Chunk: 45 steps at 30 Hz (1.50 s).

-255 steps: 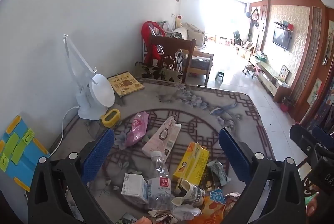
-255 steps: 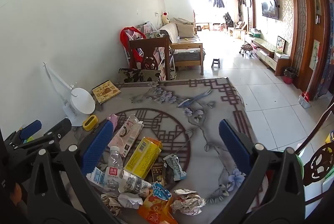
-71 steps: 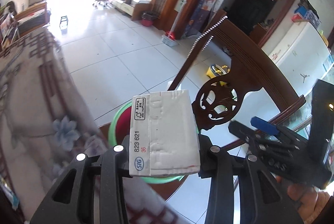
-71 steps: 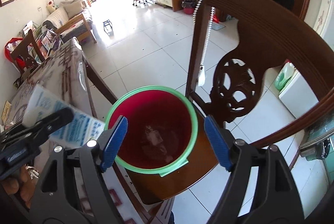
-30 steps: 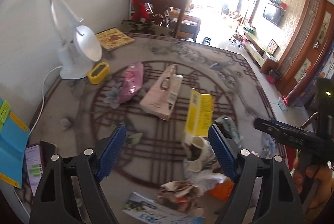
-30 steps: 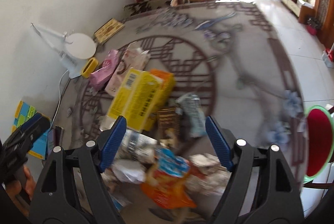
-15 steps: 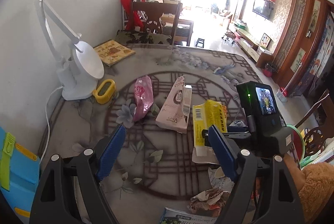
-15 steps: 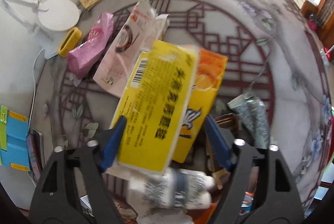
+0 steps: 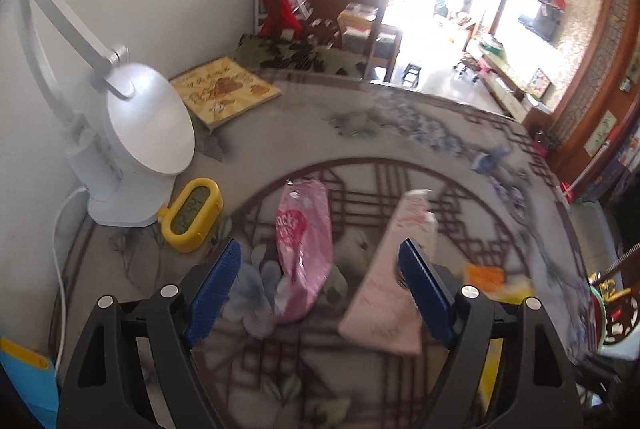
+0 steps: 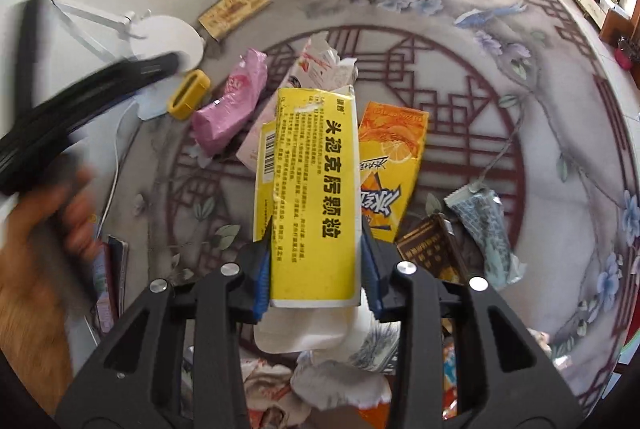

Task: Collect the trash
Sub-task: 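Grasp the pink snack bag with the left tool while the right tool holds the yellow box, then carry both items to the red bucket and release them inside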

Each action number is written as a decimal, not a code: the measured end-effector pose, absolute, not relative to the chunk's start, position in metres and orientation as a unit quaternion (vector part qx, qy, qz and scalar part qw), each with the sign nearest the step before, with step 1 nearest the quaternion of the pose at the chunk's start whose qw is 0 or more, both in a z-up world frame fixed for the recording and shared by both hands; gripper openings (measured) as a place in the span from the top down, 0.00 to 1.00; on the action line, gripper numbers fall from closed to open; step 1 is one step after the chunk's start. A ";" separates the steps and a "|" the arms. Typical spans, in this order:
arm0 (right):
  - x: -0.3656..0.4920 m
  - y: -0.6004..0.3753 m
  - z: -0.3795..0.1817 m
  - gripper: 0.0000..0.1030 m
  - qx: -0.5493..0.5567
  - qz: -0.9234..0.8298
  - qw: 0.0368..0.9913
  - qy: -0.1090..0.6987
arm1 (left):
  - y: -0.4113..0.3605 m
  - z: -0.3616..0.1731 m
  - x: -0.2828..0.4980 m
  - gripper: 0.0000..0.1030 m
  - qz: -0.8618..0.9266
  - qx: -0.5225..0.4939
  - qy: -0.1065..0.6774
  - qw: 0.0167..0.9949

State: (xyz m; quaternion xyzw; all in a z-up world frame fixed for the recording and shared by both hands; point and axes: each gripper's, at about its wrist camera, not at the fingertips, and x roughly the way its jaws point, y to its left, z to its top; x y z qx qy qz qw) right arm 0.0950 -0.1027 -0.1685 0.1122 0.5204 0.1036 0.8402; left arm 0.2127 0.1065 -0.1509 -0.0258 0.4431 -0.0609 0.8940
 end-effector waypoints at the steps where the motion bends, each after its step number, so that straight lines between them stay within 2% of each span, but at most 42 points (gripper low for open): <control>1: 0.093 -0.104 -0.165 0.65 0.109 0.101 0.842 0.518 | 0.107 -0.161 0.224 0.25 -0.055 -0.029 0.454 0.889; 12: 0.084 -0.116 -0.146 0.64 0.106 0.089 0.853 0.503 | 0.105 -0.244 0.272 0.27 -0.024 -0.048 0.528 0.847; 15: 0.085 -0.111 -0.148 0.64 0.104 0.097 0.851 0.505 | 0.107 -0.256 0.273 0.41 -0.026 -0.055 0.538 0.841; 16: 0.086 -0.109 -0.148 0.64 0.103 0.101 0.851 0.505 | 0.108 -0.254 0.270 0.52 -0.027 -0.051 0.530 0.846; 18: 0.087 -0.106 -0.149 0.64 0.103 0.106 0.850 0.505 | 0.110 -0.254 0.269 0.61 -0.025 -0.050 0.528 0.847; 19: 0.088 -0.105 -0.150 0.64 0.104 0.108 0.850 0.505 | 0.113 -0.254 0.268 0.70 -0.031 -0.062 0.529 0.846; 23: 0.089 -0.105 -0.149 0.64 0.108 0.111 0.850 0.503 | 0.120 -0.242 0.254 0.84 -0.040 -0.085 0.515 0.852; 28: 0.085 -0.105 -0.141 0.64 0.112 0.115 0.857 0.490 | 0.119 -0.208 0.217 0.88 -0.065 -0.099 0.485 0.867; 37: 0.069 -0.108 -0.118 0.64 0.129 0.132 0.870 0.458 | 0.108 -0.157 0.138 0.89 -0.099 -0.136 0.455 0.874; 45: 0.048 -0.126 -0.104 0.64 0.153 0.138 0.875 0.438 | 0.084 -0.130 0.085 0.89 -0.117 -0.126 0.441 0.881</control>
